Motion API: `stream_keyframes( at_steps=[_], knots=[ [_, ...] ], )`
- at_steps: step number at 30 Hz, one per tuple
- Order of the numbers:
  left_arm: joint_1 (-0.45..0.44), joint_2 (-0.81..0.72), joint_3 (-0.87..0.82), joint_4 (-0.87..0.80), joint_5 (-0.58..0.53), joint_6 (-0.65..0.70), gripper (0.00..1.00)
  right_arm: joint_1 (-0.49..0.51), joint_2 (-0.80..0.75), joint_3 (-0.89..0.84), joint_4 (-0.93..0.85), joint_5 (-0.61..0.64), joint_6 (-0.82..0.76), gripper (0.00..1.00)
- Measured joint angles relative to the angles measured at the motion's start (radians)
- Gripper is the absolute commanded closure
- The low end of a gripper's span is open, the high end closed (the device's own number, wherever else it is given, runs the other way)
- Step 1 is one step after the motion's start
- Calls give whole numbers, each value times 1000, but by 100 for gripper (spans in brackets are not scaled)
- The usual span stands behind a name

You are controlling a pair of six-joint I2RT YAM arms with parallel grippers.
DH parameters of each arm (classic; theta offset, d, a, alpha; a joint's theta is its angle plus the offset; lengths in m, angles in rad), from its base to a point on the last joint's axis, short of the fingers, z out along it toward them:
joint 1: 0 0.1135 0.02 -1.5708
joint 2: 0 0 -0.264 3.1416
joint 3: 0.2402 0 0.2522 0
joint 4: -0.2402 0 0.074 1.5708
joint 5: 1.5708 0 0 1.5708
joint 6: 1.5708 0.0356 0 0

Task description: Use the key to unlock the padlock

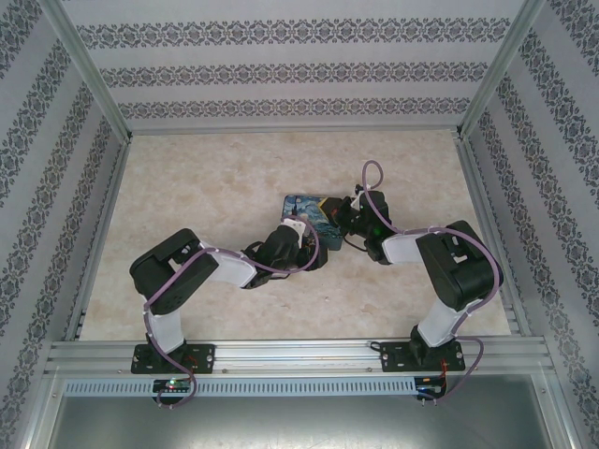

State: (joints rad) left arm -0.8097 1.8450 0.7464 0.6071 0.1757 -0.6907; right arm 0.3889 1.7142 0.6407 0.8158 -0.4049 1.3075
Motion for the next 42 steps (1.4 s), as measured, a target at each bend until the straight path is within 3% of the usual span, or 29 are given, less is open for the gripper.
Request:
stream_keyframes(
  at_steps=[10, 27, 42],
  knots=[
    [0, 16, 0, 42, -4, -38, 40, 0, 11, 3, 17, 0, 6, 100],
    [5, 79, -70, 325, 0, -304, 45, 0, 23, 5, 35, 0, 22, 100],
    [5, 61, -102, 370, -42, -378, 45, -1, 35, 6, 61, 0, 29, 100]
  ],
)
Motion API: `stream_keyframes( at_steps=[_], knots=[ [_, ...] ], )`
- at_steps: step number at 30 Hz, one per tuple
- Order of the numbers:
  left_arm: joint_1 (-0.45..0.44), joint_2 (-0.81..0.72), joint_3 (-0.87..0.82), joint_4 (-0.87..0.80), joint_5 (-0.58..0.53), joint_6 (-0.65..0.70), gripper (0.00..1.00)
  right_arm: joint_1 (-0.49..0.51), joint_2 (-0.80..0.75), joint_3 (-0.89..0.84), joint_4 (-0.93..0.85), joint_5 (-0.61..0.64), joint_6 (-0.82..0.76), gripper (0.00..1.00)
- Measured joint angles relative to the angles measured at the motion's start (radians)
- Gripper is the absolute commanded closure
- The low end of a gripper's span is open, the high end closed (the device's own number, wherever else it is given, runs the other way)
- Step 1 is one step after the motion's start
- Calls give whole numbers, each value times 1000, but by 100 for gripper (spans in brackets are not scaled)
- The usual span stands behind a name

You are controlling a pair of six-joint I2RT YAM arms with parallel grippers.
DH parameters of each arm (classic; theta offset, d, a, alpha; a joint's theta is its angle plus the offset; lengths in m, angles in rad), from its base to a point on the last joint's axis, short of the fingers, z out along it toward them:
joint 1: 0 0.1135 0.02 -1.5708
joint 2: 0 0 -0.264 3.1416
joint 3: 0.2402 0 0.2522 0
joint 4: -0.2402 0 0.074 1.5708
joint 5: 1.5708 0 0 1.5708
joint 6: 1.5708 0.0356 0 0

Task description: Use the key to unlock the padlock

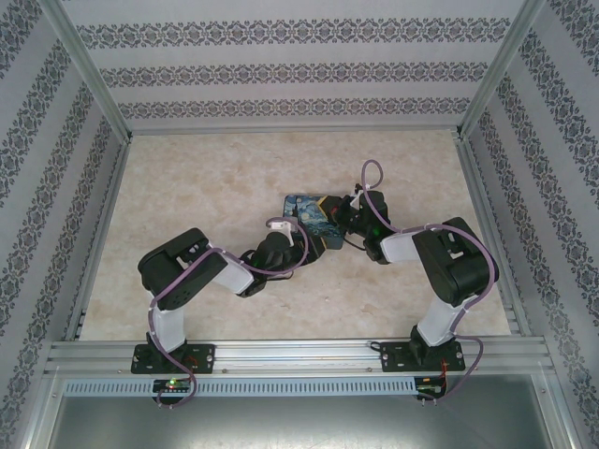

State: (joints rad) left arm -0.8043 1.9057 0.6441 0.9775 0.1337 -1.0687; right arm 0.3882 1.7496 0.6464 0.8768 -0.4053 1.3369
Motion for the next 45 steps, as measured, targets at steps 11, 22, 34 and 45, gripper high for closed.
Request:
stream_keyframes(
  at_steps=[11, 22, 34, 45],
  knots=[
    [-6, 23, 0, 27, -20, -14, 38, 0, 6, 3, 8, 0, 4, 100],
    [-39, -14, 120, -280, -71, 198, 36, 0, 10, 6, 11, 0, 5, 100],
    [-39, -21, 71, -195, -34, 175, 38, 0, 26, 7, 46, 0, 27, 100],
    [-39, -24, 14, -41, -11, 18, 40, 0, 39, 13, 64, -1, 30, 100]
  ],
)
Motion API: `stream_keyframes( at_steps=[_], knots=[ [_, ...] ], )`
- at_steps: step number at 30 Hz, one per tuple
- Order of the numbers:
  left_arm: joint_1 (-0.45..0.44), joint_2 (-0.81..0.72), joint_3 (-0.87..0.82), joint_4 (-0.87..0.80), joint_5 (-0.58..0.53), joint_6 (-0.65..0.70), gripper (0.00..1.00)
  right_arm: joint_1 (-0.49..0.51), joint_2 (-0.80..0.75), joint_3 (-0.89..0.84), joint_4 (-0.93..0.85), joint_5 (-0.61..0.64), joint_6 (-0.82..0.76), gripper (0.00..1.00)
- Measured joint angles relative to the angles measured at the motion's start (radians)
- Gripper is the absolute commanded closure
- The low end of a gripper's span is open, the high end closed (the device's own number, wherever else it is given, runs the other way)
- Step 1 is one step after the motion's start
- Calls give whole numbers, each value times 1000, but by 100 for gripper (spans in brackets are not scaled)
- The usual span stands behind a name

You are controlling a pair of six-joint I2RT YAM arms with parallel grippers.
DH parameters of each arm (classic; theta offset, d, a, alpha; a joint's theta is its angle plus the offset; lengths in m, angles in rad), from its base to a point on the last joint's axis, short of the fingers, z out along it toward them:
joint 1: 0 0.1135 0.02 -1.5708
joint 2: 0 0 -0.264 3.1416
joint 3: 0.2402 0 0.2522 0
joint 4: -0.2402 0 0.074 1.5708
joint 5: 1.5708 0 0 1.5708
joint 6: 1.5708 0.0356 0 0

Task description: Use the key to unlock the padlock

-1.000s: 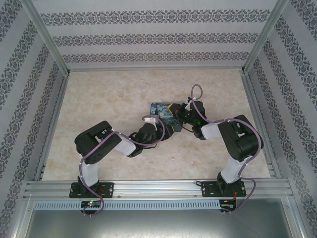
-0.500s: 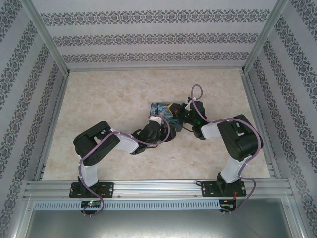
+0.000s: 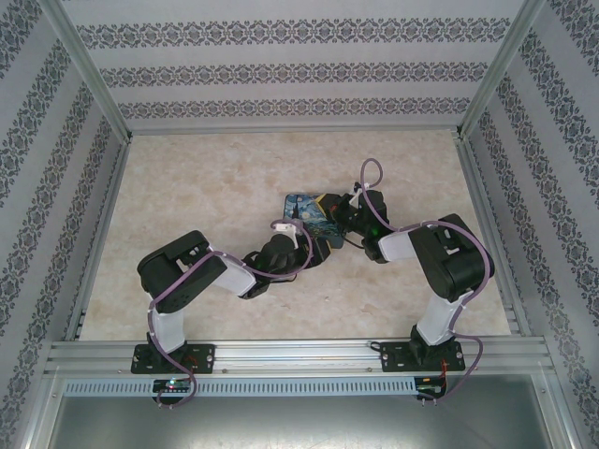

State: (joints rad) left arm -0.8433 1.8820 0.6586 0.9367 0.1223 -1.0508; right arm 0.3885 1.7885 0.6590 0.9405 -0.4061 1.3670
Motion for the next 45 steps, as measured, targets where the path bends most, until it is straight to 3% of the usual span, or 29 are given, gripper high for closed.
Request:
stream_keyframes(
  at_steps=[22, 40, 45],
  knots=[
    [0, 35, 1, 39, -19, -56, 32, 0, 14, 0, 34, -3, 19, 100],
    [0, 77, 16, 58, -112, -80, 64, 0, 20, 0, 47, -3, 24, 100],
    [0, 89, 18, 51, -127, -83, 64, -5, 25, 0, 58, -3, 28, 100]
  ],
)
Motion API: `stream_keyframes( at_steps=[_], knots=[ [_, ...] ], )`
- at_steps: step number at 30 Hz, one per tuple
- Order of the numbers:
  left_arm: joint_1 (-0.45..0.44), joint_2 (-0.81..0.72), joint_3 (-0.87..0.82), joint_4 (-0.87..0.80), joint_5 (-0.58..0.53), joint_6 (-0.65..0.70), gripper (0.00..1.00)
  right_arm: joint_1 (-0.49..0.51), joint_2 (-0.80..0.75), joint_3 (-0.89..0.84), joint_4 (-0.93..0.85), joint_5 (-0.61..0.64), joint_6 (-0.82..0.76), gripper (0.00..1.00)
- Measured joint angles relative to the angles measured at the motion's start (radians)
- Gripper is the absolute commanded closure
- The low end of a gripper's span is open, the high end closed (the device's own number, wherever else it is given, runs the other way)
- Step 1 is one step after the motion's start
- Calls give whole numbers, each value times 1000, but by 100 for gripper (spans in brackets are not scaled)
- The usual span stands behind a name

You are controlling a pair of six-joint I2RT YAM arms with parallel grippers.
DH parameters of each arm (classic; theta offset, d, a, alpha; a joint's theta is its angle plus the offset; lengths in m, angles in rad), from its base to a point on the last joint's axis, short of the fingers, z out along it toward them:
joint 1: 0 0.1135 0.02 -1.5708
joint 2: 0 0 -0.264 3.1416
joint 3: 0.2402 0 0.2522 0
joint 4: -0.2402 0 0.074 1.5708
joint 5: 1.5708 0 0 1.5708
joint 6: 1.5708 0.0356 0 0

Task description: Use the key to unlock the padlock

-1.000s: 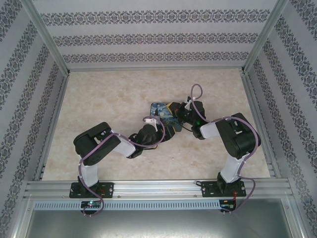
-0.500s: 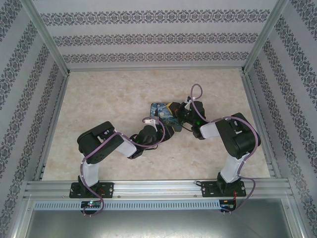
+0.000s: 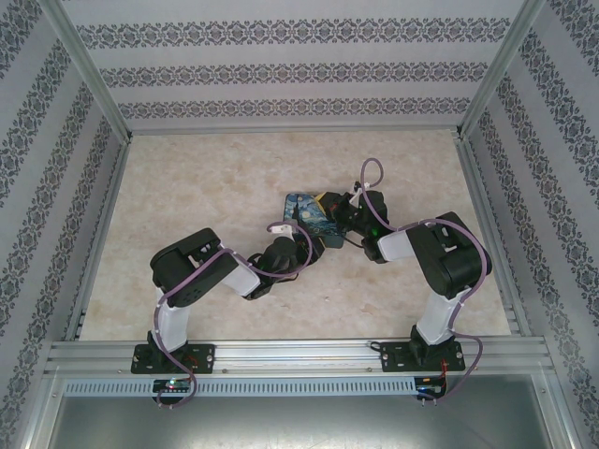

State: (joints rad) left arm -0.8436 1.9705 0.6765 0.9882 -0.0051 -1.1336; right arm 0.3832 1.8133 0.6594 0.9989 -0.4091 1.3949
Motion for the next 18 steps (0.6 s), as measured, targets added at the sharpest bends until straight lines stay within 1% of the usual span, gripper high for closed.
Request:
stream_keyframes(
  at_steps=[3, 5, 8, 13, 16, 18],
  knots=[
    [0, 0, 1, 0, 0, -2, 60, 0, 1, 0, 1, 0, 4, 100],
    [0, 0, 3, -1, 0, -2, 60, -1, 2, 0, 4, 0, 6, 100],
    [0, 0, 5, -6, 0, -1, 63, -1, 3, 0, 7, 0, 11, 100],
    [0, 0, 20, -39, -5, 7, 66, -2, 8, 0, 19, 0, 14, 100],
    [0, 0, 38, -78, -8, 21, 70, -2, 11, 0, 24, 0, 15, 100],
    [0, 0, 52, -107, -10, 34, 71, -2, 12, 0, 27, 0, 16, 100]
  ],
)
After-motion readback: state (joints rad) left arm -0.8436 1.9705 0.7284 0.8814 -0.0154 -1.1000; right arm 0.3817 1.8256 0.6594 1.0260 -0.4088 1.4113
